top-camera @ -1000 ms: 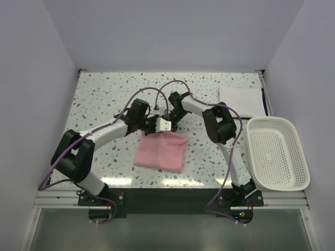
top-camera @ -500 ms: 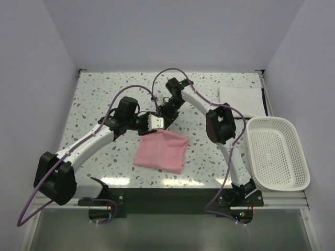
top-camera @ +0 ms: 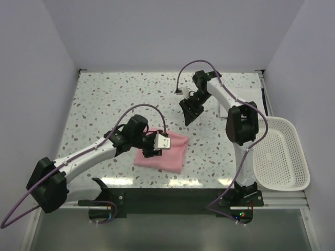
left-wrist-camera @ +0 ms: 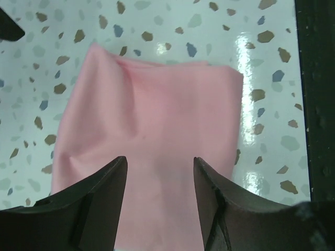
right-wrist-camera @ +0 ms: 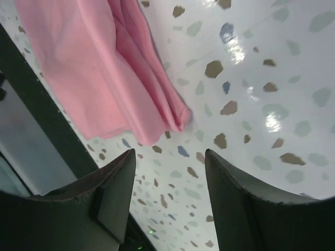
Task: Fold and stack the t-shirts
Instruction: Fold the tshirt
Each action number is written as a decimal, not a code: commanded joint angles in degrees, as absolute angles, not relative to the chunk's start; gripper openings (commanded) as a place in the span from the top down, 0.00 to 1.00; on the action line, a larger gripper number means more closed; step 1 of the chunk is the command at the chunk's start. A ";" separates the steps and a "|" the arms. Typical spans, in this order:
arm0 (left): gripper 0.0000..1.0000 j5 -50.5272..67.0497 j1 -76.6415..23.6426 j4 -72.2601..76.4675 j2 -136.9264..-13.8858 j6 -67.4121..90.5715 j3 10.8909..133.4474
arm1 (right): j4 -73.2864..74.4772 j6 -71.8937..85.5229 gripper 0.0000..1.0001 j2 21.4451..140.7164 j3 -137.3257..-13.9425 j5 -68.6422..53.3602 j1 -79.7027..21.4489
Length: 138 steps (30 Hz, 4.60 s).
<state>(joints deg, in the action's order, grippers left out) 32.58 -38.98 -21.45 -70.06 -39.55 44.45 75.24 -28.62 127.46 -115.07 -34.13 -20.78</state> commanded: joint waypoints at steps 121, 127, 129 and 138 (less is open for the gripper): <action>0.03 60.30 -14.34 11.61 -101.32 26.12 35.50 | 37.88 11.00 0.01 122.51 -73.48 -56.44 -22.60; 0.03 61.96 -10.11 0.18 -105.74 16.01 40.43 | 47.37 4.04 0.01 123.06 -78.75 -54.14 -20.56; 0.03 64.50 -10.46 -3.33 -102.06 15.65 40.17 | 48.94 5.36 0.01 119.38 -79.45 -55.63 -21.61; 0.02 66.10 -19.34 -2.31 -87.36 19.15 37.01 | 39.32 15.46 0.01 111.35 -72.69 -60.56 -31.10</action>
<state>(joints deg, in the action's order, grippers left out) 66.59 -18.04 -3.77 -89.45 18.44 39.29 44.71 10.59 113.71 -74.72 -59.53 -28.36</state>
